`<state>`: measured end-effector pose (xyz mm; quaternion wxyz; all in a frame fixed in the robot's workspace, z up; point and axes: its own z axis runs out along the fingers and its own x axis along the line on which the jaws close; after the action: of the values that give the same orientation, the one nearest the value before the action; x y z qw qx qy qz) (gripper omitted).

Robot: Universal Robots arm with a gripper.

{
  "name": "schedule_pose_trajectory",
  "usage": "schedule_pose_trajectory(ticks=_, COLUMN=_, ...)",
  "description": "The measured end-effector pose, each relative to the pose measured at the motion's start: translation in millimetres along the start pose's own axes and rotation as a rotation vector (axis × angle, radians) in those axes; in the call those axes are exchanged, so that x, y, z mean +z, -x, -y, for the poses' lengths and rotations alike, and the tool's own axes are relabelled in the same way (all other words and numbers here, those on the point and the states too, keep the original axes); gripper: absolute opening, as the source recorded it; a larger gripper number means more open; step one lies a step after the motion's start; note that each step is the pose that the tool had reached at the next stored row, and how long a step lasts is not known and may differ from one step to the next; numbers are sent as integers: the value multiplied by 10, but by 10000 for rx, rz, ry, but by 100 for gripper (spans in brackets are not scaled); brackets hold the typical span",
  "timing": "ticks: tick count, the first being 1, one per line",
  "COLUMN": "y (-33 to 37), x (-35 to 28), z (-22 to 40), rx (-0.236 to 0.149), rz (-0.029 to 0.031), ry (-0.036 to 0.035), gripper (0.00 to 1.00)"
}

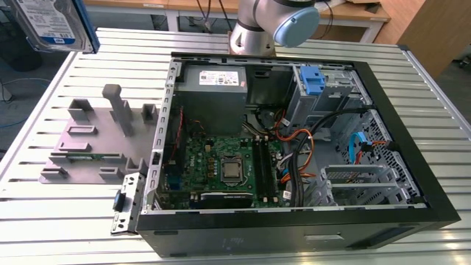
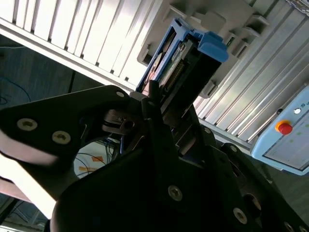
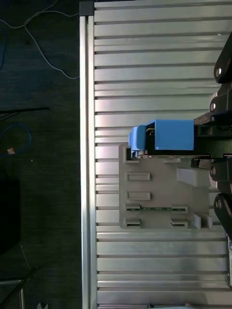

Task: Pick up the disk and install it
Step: 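Pick up the disk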

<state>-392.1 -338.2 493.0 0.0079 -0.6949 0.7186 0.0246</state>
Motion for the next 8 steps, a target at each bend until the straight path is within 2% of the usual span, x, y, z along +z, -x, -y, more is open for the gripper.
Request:
schedule_pose_trajectory(ticks=5, y=6, x=-138, z=-3, rx=0, rz=0, ry=0, gripper=35)
schedule_pose_trajectory(ticks=8, y=8, x=-174, z=-4, rx=0, rz=0, ry=1, gripper=35)
